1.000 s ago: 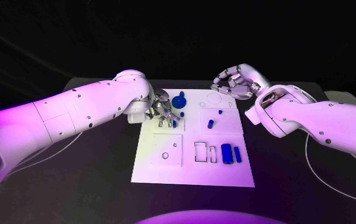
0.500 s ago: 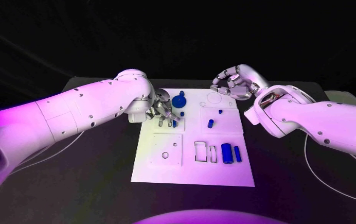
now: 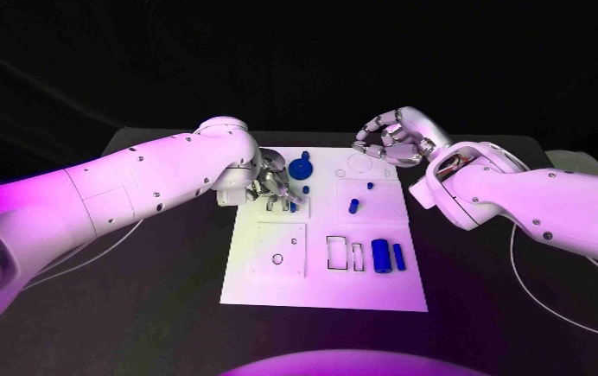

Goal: Assemble the parts on the task board

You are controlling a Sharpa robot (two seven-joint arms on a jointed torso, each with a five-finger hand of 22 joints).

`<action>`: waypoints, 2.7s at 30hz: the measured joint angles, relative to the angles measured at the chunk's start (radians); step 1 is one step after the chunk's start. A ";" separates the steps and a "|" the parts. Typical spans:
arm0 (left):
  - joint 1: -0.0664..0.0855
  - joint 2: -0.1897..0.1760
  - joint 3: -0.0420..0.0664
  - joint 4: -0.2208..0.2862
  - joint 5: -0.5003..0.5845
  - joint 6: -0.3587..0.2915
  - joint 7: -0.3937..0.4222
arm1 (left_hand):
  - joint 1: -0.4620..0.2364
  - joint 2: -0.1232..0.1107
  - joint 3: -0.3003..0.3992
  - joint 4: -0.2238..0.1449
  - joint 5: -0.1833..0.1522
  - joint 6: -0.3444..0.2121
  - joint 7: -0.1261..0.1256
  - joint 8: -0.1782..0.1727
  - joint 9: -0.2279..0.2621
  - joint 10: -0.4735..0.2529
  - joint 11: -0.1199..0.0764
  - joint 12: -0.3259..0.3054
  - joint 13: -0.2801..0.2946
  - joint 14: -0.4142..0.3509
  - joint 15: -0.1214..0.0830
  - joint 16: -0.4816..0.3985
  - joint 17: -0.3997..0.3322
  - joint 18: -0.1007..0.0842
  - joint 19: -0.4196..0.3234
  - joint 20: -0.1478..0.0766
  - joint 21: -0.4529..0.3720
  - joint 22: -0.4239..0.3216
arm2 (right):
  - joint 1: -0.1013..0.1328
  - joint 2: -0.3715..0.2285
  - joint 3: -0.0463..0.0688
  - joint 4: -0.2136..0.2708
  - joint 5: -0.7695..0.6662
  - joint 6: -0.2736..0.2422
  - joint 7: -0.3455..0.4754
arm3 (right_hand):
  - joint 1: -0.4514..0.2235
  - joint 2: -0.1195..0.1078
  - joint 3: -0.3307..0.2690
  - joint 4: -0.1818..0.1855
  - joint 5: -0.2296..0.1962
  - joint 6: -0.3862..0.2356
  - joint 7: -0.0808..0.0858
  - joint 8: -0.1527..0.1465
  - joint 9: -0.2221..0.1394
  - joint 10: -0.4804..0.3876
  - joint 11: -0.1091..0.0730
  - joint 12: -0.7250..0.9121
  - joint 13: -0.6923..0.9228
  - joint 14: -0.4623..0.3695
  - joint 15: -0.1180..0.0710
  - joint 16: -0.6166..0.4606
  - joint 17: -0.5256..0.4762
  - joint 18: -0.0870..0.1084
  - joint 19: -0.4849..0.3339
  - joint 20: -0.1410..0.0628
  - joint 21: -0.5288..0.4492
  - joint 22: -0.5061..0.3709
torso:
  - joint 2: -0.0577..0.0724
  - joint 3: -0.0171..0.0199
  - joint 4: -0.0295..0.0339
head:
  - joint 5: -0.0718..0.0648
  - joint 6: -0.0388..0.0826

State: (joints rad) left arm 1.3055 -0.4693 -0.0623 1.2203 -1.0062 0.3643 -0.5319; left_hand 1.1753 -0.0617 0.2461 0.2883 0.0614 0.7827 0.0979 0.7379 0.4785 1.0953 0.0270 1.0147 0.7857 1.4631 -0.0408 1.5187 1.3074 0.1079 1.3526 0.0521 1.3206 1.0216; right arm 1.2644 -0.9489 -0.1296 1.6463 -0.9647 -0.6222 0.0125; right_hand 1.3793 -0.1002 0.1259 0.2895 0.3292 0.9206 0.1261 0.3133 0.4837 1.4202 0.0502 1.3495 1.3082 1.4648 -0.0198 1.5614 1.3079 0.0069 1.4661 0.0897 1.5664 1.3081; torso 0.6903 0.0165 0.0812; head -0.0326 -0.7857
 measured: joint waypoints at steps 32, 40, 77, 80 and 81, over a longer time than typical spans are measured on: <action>0.000 -0.021 -0.002 0.018 0.085 -0.007 0.001 | 0.070 -0.066 0.425 -0.044 0.000 -0.043 -0.003 0.110 0.021 0.043 -0.012 0.046 0.038 0.004 -0.008 0.004 0.000 0.000 0.004 -0.004 0.026 0.033 | -0.003 0.005 0.000 -0.007 0.001 0.000 0.000 | 0.000 0.000 0.005 0.000 0.000 0.000 0.000 0.004 0.002 0.000 0.000 0.000 0.000 0.000 0.000 0.000 0.000 0.000 0.000 0.000 0.000 0.000 | 0.000 0.0005 -0.0005 | -0.004 -0.003; 0.000 -0.060 0.004 0.056 0.096 -0.023 0.000 | 0.048 -0.076 0.441 -0.052 0.008 -0.043 -0.003 0.126 0.021 0.062 -0.016 0.068 0.062 0.004 -0.008 0.004 0.000 0.000 0.004 -0.004 0.026 0.031 | -0.003 0.005 0.000 -0.008 0.002 0.000 0.000 | -0.007 -0.001 0.005 0.000 0.000 0.000 0.000 0.004 0.002 0.000 0.000 0.000 0.000 0.000 0.000 -0.004 0.000 0.000 0.000 0.000 0.000 0.000 | -0.001 0.0018 0.0003 | -0.002 -0.001; -0.029 -0.085 -0.007 0.108 0.002 -0.208 0.013 | -0.028 -0.133 0.439 -0.055 0.277 -0.002 -0.026 0.137 0.151 0.145 -0.038 0.135 0.154 0.001 -0.024 0.004 0.000 0.000 0.022 -0.022 0.046 0.072 | -0.005 -0.003 0.000 -0.006 0.003 -0.003 0.003 | -0.009 -0.001 0.005 0.000 0.000 0.000 0.000 0.004 0.003 0.000 0.000 0.000 0.000 0.000 0.000 -0.004 0.000 0.000 0.000 0.000 0.000 -0.001 | 0.000 0.0007 0.0022 | 0.006 -0.002; -0.030 -0.083 -0.008 0.106 -0.002 -0.206 0.013 | -0.028 -0.134 0.438 -0.056 0.279 0.000 -0.027 0.137 0.151 0.145 -0.037 0.135 0.155 0.000 -0.025 0.004 0.000 0.000 0.022 -0.022 0.046 0.072 | -0.005 -0.003 0.000 -0.006 0.003 -0.003 0.004 | -0.012 -0.004 0.005 0.000 0.000 0.000 0.000 0.004 0.004 0.000 0.000 0.000 0.000 0.000 0.000 -0.004 0.000 0.000 0.000 0.000 0.000 0.000 | 0.000 0.0001 0.0021 | 0.006 -0.003; -0.031 -0.083 -0.008 0.106 -0.004 -0.205 0.013 | -0.028 -0.134 0.438 -0.056 0.279 0.000 -0.027 0.137 0.151 0.145 -0.037 0.135 0.156 0.000 -0.025 0.004 0.000 0.000 0.022 -0.022 0.046 0.072 | -0.005 -0.003 0.000 -0.006 0.003 -0.003 0.004 | -0.012 -0.004 0.005 0.000 0.000 0.000 0.000 0.004 0.004 0.000 0.000 0.000 0.000 0.000 0.000 -0.004 0.000 0.000 0.000 0.000 0.000 0.000 | 0.000 0.0002 0.0021 | 0.005 -0.004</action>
State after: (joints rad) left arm 1.2750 -0.5521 -0.0701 1.3259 -1.0098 0.1590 -0.5189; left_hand 1.1469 -0.1953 0.6845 0.2327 0.3400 0.7825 0.0708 0.8752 0.6292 1.2407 -0.0104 1.1500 0.9414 1.4632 -0.0659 1.5225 1.3078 0.1081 1.3742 0.0303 1.3661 1.0933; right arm 1.2591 -0.9523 -0.1297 1.6401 -0.9613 -0.6250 0.0162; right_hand 1.3673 -0.1041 0.1312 0.2895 0.3291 0.9207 0.1262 0.3171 0.4876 1.4202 0.0502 1.3494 1.3080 1.4649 -0.0198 1.5575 1.3081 0.0069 1.4661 0.0897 1.5664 1.3081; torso 0.6901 0.0167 0.0833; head -0.0271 -0.7895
